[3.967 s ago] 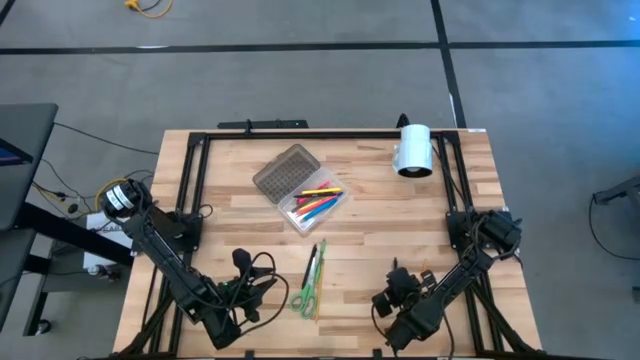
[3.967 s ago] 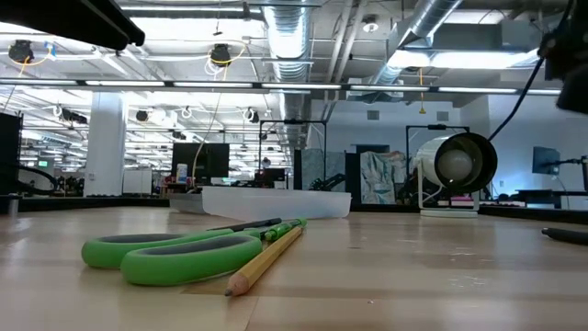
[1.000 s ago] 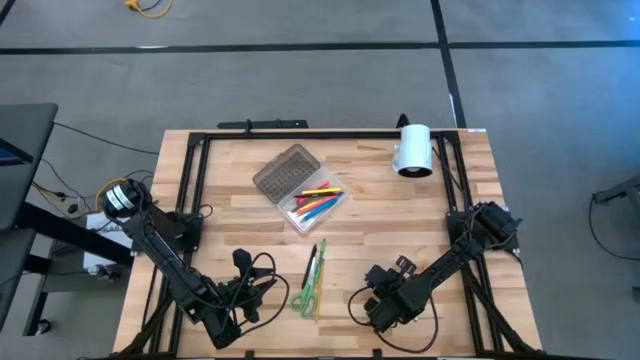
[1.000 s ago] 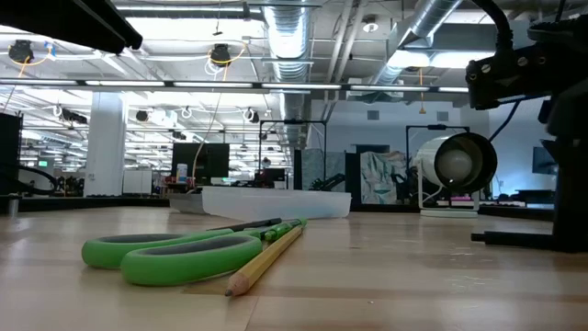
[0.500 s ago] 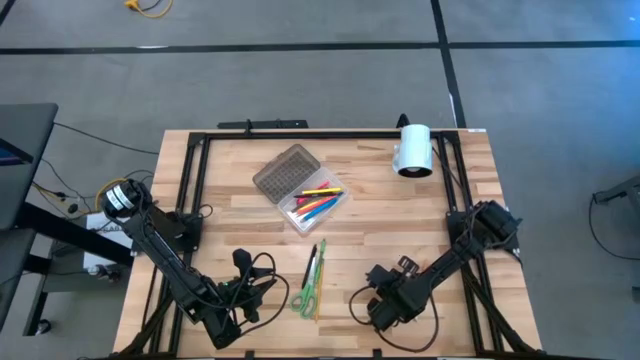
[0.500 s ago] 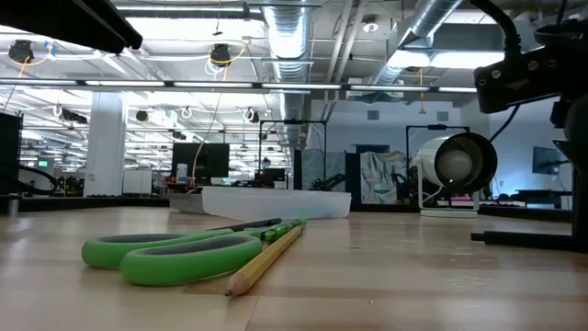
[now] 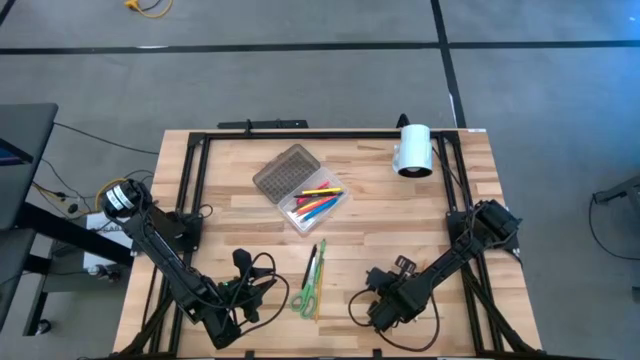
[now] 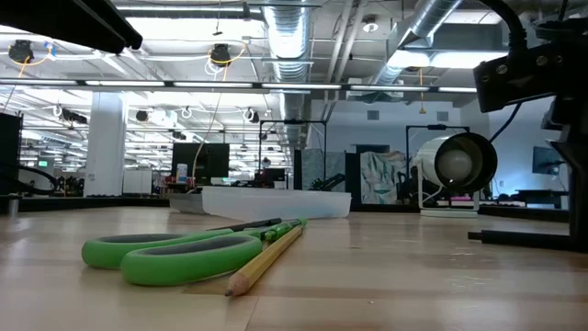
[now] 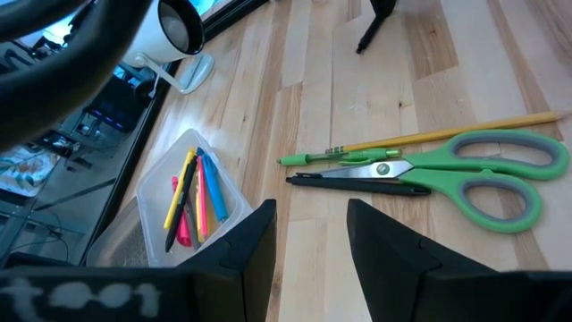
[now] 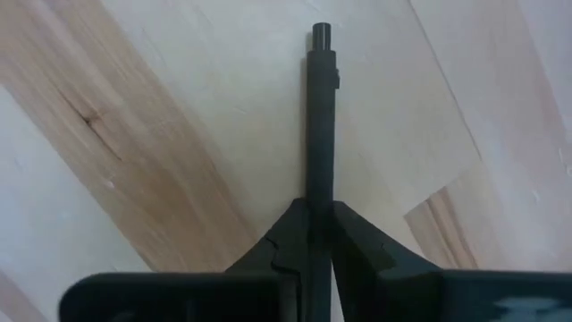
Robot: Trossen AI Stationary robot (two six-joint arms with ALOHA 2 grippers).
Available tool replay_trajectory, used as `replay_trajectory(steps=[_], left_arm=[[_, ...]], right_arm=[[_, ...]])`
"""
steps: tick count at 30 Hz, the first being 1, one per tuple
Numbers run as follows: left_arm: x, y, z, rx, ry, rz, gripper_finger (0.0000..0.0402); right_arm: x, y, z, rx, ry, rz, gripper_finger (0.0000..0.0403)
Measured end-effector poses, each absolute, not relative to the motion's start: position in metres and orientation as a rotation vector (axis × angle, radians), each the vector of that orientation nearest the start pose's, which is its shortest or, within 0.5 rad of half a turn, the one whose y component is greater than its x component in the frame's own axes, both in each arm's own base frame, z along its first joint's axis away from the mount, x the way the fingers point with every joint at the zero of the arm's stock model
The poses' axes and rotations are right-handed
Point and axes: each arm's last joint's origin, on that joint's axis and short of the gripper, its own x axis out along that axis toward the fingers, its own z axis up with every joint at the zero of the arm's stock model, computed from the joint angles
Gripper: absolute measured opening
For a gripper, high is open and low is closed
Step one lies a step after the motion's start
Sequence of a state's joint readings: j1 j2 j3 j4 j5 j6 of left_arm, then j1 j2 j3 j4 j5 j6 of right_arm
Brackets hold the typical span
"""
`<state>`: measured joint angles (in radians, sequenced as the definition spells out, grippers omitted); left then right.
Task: Pick & place school supplies into a supply box
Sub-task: Put the right black pen into the transparent supply box
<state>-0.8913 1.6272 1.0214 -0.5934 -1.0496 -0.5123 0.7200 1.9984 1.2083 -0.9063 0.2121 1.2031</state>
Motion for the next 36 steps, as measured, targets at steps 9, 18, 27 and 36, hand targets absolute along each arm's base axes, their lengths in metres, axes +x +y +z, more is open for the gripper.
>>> replay_trajectory(steps=[9, 18, 27, 36], left_arm=[[0.208, -0.218, 0.200, 0.498, 0.601, 0.296, 0.0131], [0.208, -0.218, 0.200, 0.500, 0.601, 0.296, 0.0131], [0.208, -0.217, 0.200, 0.512, 0.609, 0.299, 0.0131], [0.207, -0.216, 0.200, 0.520, 0.614, 0.301, 0.0131]], right_arm=[[0.257, 0.215, 0.118, 0.082, 1.382, -0.492, 0.0007], [0.271, 0.216, 0.117, -0.005, 1.253, -0.409, 0.0023], [0.292, 0.218, 0.119, -0.084, 1.125, -0.263, 0.0009], [0.309, 0.218, 0.121, -0.127, 1.041, -0.146, 0.0009]])
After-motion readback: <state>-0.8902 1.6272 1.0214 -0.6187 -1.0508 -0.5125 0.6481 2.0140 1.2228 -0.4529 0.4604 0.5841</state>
